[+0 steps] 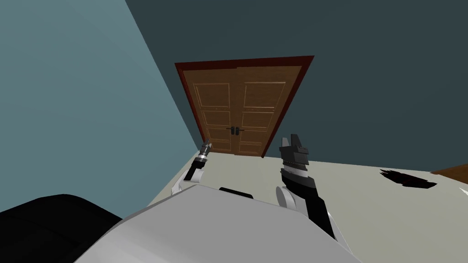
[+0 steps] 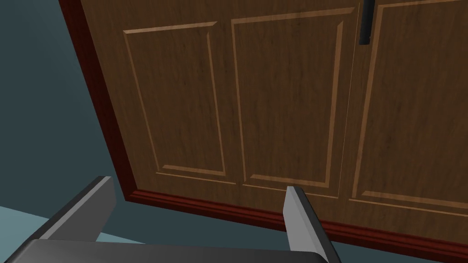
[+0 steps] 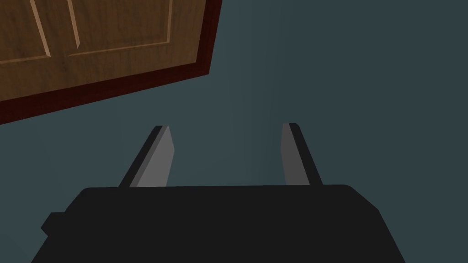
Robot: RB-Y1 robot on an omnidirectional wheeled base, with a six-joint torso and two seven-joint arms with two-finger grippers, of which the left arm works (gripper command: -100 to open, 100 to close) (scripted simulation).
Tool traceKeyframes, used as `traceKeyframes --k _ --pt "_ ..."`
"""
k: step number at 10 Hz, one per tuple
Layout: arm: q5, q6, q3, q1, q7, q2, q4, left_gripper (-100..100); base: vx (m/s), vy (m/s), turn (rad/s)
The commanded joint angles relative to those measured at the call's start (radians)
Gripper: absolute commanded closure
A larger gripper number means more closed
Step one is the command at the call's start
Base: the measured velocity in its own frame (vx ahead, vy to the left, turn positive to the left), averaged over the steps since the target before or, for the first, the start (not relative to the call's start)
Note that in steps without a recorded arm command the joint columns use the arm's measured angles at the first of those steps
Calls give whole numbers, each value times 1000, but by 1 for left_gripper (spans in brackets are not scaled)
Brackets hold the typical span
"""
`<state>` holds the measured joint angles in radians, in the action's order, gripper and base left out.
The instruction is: Pull the door open
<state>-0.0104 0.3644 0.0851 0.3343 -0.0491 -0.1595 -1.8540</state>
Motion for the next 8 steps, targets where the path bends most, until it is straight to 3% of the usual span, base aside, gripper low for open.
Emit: traceKeyframes --k 1,8 --pt "-5 4 3 -14 -6 -5 37 -100 132 -51 -38" --pt "-32 1 23 -66 -38 -44 164 -100 100 -36 -52"
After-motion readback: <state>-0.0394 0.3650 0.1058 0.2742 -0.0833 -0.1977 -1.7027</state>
